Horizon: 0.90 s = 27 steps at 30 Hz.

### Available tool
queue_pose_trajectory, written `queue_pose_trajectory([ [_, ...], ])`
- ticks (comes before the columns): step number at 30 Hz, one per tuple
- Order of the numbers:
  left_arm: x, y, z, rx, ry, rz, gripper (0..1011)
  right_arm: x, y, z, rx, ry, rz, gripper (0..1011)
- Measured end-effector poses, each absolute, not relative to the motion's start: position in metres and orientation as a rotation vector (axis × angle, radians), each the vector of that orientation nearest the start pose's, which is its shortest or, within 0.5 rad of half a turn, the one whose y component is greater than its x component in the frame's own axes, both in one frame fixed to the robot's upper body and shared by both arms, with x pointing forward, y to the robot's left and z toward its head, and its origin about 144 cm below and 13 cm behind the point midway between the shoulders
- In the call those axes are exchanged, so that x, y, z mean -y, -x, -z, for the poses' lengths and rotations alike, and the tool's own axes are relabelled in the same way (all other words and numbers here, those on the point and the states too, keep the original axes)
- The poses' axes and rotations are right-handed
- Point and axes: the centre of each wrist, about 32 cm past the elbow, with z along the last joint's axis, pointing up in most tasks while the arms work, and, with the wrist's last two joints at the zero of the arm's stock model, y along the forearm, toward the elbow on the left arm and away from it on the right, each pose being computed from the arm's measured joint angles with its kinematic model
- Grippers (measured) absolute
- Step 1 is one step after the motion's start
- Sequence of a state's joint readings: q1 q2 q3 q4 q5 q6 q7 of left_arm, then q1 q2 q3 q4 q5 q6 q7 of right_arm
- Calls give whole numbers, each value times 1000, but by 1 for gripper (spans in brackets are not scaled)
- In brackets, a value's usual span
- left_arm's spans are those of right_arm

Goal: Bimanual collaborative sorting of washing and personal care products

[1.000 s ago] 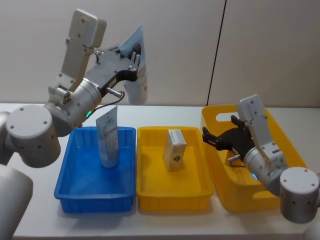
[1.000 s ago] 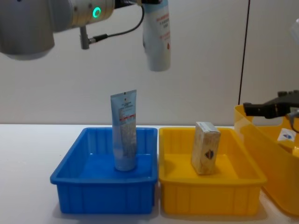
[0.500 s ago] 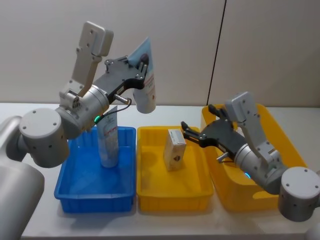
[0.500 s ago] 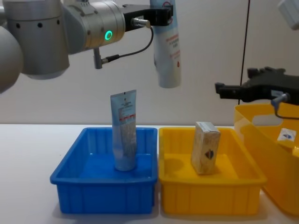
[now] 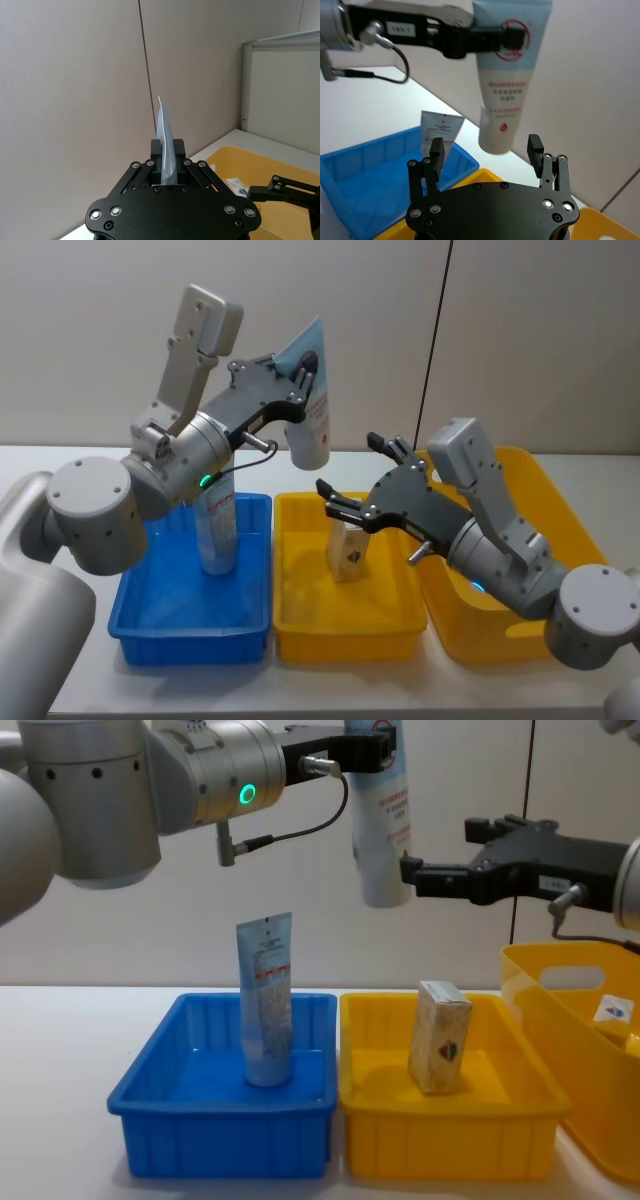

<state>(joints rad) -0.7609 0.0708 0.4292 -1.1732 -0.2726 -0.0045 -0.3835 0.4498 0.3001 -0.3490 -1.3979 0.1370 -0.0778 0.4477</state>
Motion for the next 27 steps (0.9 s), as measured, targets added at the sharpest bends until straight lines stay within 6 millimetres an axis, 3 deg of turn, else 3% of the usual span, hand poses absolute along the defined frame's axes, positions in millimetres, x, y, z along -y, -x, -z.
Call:
queue_pose_trajectory([
  [27, -138, -601, -1319, 284, 116, -836, 126, 215, -560, -1247, 411, 43, 788, 1003],
])
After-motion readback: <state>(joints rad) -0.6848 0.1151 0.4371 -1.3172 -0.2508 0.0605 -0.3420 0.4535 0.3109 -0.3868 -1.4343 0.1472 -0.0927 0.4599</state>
